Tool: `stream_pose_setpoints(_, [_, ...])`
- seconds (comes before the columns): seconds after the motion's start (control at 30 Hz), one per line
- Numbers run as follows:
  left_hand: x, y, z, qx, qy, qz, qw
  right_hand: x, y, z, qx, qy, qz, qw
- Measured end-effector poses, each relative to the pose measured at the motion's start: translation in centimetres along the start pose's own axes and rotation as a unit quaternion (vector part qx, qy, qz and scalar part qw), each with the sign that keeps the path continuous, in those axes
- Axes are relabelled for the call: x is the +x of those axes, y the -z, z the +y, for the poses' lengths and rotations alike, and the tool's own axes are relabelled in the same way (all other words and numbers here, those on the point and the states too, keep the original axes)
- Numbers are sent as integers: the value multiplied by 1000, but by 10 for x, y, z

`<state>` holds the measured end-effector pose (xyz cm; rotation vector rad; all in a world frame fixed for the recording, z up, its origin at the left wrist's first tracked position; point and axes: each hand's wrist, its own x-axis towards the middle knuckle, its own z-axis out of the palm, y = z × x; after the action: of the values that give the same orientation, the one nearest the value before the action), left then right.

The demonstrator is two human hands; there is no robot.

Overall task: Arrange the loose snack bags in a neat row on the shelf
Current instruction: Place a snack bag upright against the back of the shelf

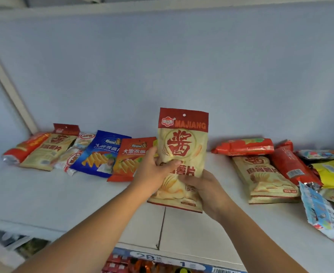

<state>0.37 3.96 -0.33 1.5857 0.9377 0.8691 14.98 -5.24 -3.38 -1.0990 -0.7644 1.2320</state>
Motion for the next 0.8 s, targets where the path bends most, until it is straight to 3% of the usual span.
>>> stream_pose_setpoints(0.17, [-26, 59, -25, -43, 36, 130, 990, 15, -52, 44, -52, -26, -84, 995])
stream_pose_setpoints(0.4, [-42, 140, -49, -32, 88, 170, 981, 33, -128, 76, -72, -19, -119, 990])
stream_pose_setpoints(0.63, [-25, 255, -82, -7, 85, 156, 984, 84, -233, 100, -71, -55, -82, 993])
stream_pose_setpoints(0.8, [12, 359, -102, 17, 61, 156, 986, 135, -330, 127, -33, -57, -8, 998])
